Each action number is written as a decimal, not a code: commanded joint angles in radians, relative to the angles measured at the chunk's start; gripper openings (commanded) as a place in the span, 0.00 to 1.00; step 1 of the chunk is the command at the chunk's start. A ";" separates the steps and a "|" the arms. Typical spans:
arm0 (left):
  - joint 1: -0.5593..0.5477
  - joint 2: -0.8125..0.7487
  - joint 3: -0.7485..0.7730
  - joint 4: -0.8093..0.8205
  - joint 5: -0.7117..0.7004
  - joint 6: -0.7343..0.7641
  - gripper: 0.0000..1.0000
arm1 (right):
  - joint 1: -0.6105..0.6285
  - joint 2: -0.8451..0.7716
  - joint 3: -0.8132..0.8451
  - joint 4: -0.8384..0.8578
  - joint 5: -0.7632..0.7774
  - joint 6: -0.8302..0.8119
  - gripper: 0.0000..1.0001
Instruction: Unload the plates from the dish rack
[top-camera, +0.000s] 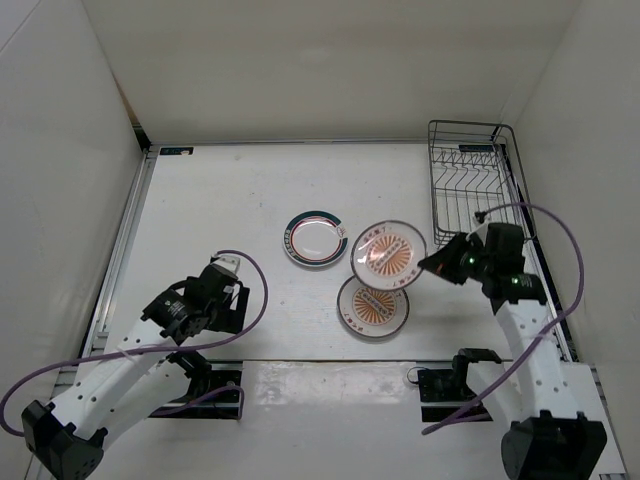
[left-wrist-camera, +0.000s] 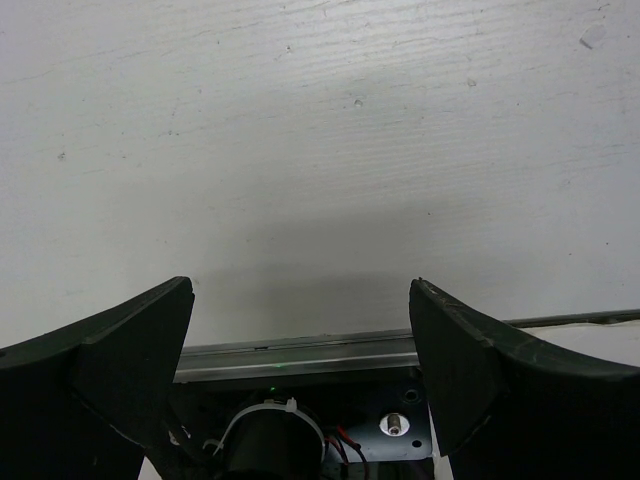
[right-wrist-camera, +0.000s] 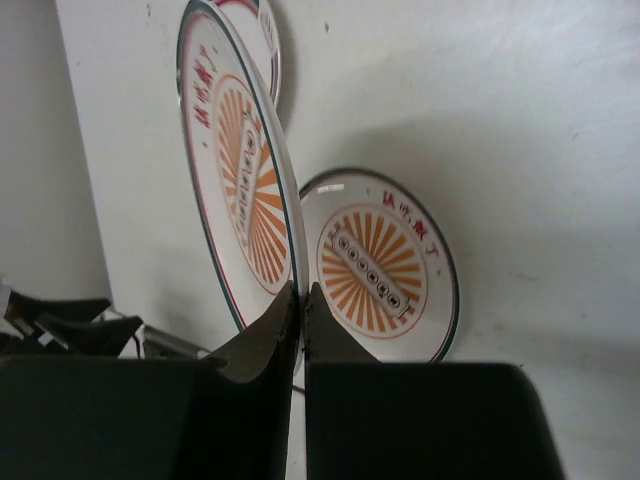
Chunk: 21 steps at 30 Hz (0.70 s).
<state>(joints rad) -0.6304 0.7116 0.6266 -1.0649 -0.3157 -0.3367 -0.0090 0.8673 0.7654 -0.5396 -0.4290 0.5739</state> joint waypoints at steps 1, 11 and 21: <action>-0.002 0.005 -0.002 0.019 0.013 0.010 1.00 | 0.036 -0.137 -0.175 0.023 -0.122 0.079 0.00; -0.002 0.032 -0.002 0.017 0.015 0.008 1.00 | 0.073 -0.281 -0.432 0.026 -0.140 0.124 0.00; -0.003 0.043 -0.002 0.016 0.013 0.011 1.00 | 0.075 -0.280 -0.528 0.052 -0.108 0.142 0.09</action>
<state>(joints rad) -0.6304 0.7567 0.6266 -1.0641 -0.3058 -0.3302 0.0612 0.6014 0.2623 -0.5358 -0.5259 0.6952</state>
